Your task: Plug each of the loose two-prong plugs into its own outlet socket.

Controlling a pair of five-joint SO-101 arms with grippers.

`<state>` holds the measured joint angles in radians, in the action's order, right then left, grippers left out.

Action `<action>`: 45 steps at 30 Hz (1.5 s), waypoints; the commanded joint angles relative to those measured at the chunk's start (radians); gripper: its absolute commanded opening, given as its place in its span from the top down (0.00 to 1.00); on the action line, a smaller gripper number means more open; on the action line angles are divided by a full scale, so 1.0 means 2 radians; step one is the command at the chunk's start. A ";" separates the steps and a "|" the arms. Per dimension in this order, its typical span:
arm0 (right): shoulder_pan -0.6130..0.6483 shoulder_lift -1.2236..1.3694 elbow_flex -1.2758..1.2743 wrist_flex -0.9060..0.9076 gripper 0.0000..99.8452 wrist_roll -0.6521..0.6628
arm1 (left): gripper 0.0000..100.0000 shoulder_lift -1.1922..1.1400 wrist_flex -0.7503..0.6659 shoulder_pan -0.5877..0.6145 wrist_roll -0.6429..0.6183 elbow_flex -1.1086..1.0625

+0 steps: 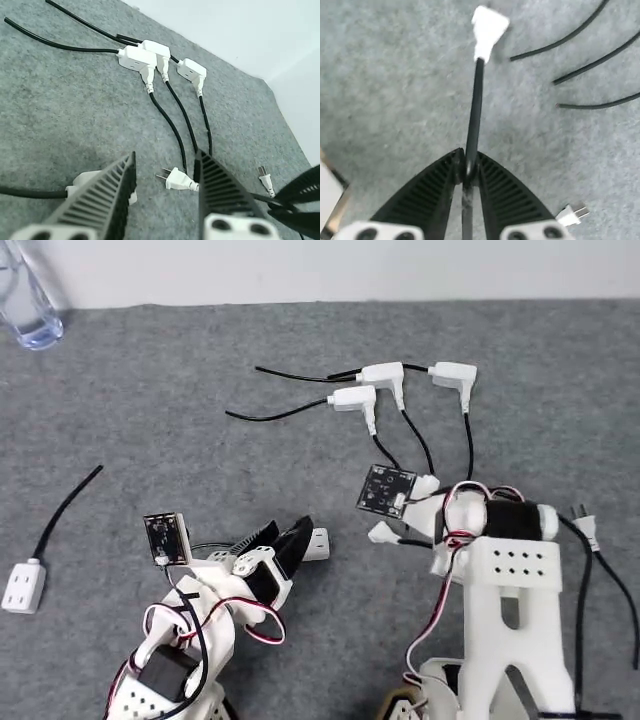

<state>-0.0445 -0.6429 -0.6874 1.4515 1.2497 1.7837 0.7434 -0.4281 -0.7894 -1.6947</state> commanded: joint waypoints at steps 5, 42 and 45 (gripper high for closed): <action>-0.095 -0.006 0.028 0.046 0.96 0.021 | 0.82 0.002 0.001 0.001 -0.001 0.005; 0.152 0.318 0.027 -0.232 0.78 -0.177 | 0.82 0.001 -0.002 0.001 -0.001 0.005; 0.139 0.335 0.035 -0.231 0.78 -0.157 | 0.82 0.001 -0.002 0.001 -0.001 0.005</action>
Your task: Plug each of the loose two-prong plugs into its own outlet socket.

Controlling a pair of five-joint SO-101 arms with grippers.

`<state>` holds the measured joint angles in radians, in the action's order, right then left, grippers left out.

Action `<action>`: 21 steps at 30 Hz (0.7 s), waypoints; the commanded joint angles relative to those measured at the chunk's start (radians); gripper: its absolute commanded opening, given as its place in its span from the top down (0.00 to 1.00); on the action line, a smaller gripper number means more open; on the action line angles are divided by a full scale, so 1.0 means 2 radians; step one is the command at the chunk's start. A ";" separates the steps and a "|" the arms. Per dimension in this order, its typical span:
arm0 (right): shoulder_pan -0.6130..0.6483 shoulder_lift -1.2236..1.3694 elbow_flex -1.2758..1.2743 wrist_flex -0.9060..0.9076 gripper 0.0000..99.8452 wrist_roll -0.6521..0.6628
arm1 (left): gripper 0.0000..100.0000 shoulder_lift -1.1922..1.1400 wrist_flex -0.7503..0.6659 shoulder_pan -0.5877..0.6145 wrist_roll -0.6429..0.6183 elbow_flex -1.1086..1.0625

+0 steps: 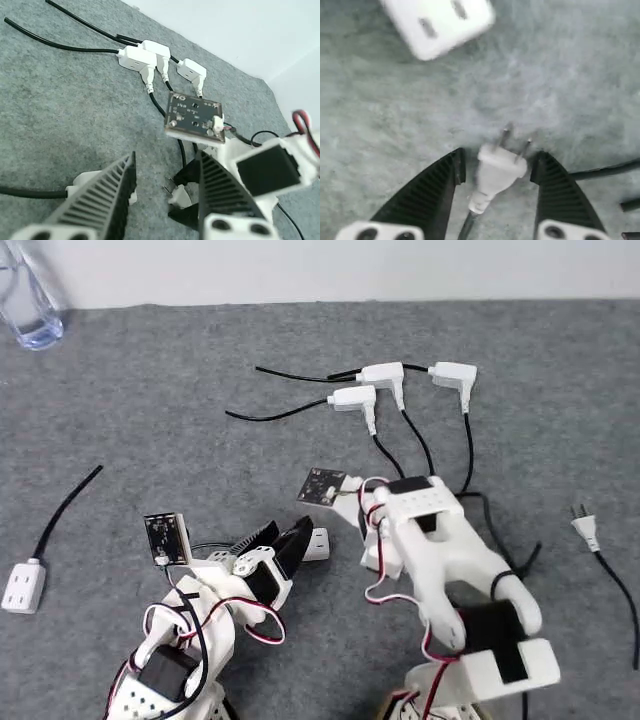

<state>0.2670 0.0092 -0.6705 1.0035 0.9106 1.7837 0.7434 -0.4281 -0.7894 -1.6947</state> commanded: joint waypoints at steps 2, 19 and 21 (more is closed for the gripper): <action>-0.018 0.003 0.026 -0.003 0.78 0.018 | 0.82 0.001 -0.002 0.001 -0.001 0.005; -0.016 -0.020 -0.017 -0.012 0.89 0.032 | 0.82 0.001 0.001 0.001 -0.001 0.005; -0.015 -0.020 -0.017 -0.012 0.89 0.032 | 0.82 0.001 0.001 0.001 -0.001 0.005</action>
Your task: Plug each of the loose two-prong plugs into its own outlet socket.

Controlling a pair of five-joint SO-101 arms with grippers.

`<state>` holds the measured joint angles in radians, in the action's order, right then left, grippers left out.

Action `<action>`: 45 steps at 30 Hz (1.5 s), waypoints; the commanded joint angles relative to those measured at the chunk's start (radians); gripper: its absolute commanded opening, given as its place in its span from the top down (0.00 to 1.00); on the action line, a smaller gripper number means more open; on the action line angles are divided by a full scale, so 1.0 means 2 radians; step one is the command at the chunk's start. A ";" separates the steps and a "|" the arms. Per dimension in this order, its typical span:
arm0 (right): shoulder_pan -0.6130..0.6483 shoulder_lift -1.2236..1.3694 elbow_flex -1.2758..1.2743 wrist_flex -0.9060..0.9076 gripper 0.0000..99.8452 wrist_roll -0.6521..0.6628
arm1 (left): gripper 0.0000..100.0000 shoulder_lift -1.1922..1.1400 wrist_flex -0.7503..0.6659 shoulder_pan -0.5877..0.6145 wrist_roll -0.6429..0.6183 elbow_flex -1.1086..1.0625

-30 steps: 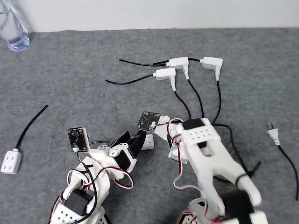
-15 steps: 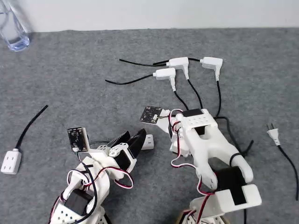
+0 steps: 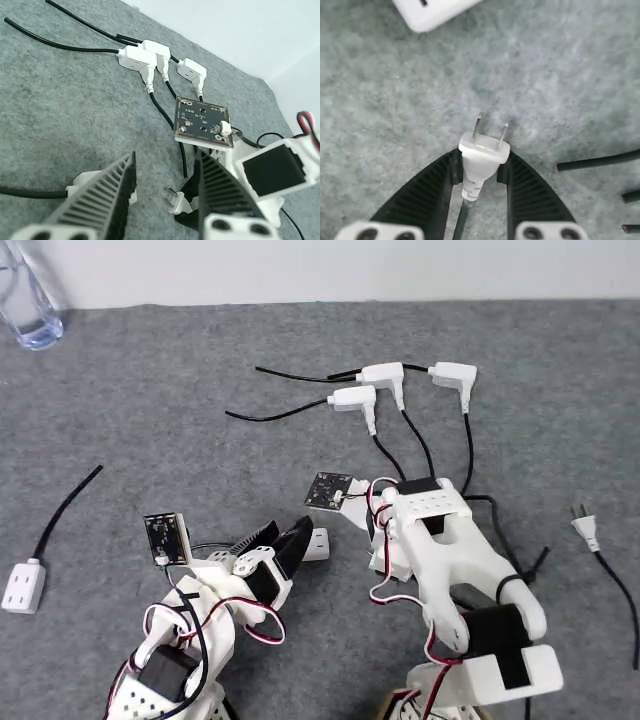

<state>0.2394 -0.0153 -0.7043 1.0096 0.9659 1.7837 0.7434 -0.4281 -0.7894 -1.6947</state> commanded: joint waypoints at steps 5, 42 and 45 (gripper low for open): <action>-0.001 -0.007 -0.003 -0.025 0.89 0.003 | 0.82 0.001 0.001 0.001 -0.001 0.005; 0.194 -0.351 0.062 0.209 0.99 -0.163 | 0.82 0.002 0.001 -0.002 -0.001 0.005; 0.206 -0.351 0.092 0.231 0.99 -0.165 | 0.82 0.002 0.001 -0.002 -0.001 0.005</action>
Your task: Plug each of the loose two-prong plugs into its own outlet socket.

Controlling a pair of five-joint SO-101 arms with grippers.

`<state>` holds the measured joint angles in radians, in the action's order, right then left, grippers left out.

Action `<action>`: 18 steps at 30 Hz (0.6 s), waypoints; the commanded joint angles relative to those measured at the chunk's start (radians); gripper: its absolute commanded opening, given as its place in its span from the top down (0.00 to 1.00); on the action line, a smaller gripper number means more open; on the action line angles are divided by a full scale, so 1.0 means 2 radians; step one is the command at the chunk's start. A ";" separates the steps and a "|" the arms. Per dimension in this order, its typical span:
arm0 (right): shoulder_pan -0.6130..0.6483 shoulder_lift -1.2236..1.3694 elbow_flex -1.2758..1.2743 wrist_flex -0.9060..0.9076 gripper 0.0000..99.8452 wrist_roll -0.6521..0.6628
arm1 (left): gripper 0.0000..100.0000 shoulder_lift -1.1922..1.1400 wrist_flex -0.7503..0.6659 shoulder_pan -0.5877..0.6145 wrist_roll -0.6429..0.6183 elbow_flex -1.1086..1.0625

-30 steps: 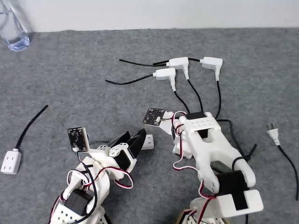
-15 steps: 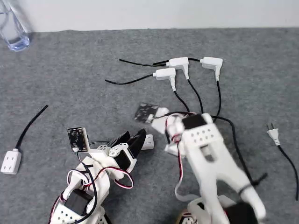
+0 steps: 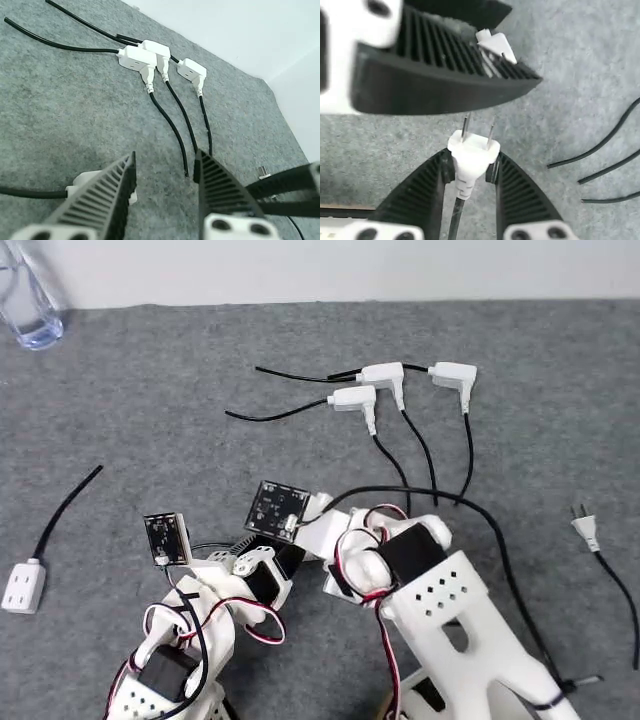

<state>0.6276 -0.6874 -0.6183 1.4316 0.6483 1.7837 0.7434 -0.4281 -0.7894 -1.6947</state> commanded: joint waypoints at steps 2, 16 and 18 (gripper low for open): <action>0.024 -0.015 0.061 0.028 0.99 -0.006 | 0.82 0.002 0.001 -0.002 -0.001 0.005; -0.013 0.079 0.067 -0.015 0.99 0.005 | 0.82 0.002 0.001 0.001 -0.001 0.005; -0.013 0.080 0.068 -0.026 0.99 0.009 | 0.82 0.002 0.001 0.001 -0.001 0.005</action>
<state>0.6153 -0.5294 -0.5493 1.4147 0.6529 1.7822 0.7434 -0.4281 -0.7894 -1.6947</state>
